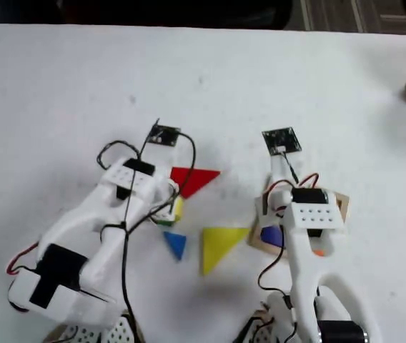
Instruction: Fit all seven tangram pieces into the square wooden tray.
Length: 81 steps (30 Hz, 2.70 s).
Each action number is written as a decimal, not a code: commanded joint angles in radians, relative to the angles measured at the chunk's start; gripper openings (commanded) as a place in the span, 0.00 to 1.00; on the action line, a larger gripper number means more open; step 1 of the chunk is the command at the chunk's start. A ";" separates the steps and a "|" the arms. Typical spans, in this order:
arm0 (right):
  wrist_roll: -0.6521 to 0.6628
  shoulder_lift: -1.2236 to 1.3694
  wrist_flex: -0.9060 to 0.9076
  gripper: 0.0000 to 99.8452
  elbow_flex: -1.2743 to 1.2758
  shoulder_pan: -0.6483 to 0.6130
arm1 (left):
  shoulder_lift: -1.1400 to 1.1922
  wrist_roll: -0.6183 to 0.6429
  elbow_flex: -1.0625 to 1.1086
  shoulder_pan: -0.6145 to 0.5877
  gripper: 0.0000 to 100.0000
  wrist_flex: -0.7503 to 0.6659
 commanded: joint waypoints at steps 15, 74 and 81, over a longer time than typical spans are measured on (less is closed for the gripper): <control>0.000 -0.025 -0.015 0.02 -0.008 0.008 | -0.328 -0.071 0.029 -0.252 0.13 0.066; -0.002 -0.030 -0.012 0.02 -0.008 0.007 | 0.363 0.210 -0.519 -0.117 0.23 0.089; -0.003 -0.030 -0.012 0.02 -0.008 0.007 | 0.374 0.201 -0.520 -0.111 0.11 0.087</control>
